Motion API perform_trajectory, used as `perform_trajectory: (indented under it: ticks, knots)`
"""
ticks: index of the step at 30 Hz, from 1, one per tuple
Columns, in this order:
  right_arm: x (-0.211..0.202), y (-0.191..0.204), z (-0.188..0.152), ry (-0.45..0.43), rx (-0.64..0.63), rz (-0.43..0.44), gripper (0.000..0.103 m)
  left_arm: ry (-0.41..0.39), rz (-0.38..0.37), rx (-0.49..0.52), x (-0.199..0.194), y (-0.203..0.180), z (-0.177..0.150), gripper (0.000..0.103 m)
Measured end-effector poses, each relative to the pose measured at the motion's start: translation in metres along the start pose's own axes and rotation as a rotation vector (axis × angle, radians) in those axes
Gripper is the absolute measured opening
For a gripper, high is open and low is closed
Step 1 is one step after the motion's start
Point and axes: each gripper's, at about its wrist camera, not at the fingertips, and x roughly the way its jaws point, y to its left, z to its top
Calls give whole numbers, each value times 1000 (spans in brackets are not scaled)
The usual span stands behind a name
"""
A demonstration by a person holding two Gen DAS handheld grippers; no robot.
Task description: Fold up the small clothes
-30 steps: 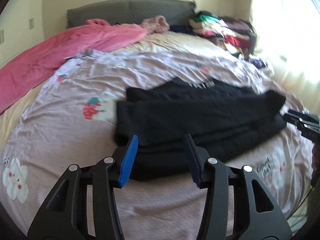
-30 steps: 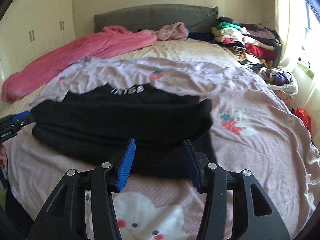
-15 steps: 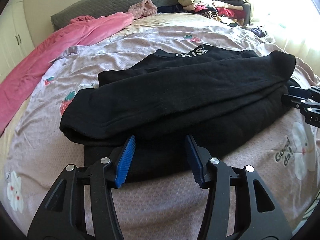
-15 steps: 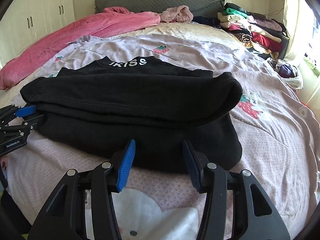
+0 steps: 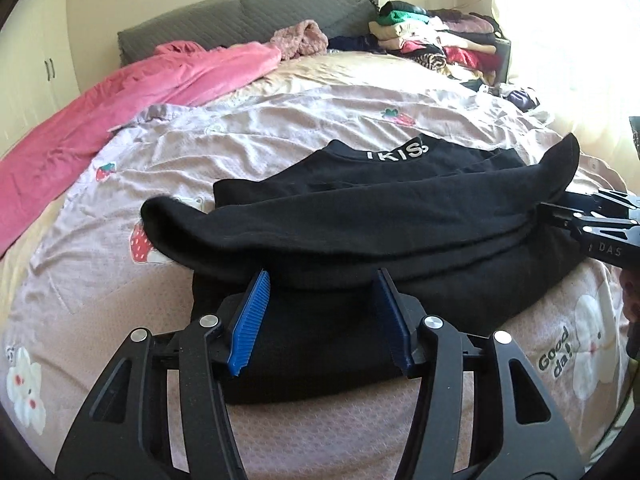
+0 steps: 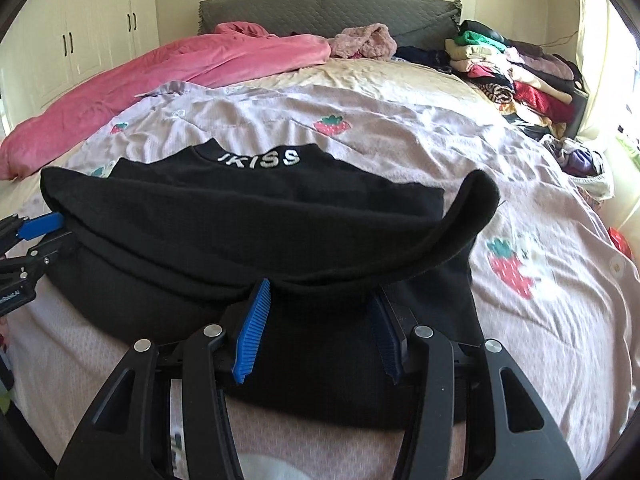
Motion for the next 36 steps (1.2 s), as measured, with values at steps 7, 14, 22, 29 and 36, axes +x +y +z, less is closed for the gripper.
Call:
perform_trajectory:
  ticks: [7, 14, 22, 29, 36]
  knots:
    - [11, -4, 24, -19, -9, 15, 48, 19, -18, -19, 18, 8, 14, 46]
    - [20, -18, 47, -40, 20, -8, 48, 37, -68, -142, 43, 27, 40, 46]
    - [-6, -32, 40, -74, 37, -6, 48, 15, -113, -347, 59, 59, 62, 46]
    - [2, -8, 10, 60, -47, -11, 48, -8, -139, -388, 57, 76, 59, 47]
    - [40, 14, 29, 87, -60, -23, 48, -31, -148, -375, 51, 82, 59, 53]
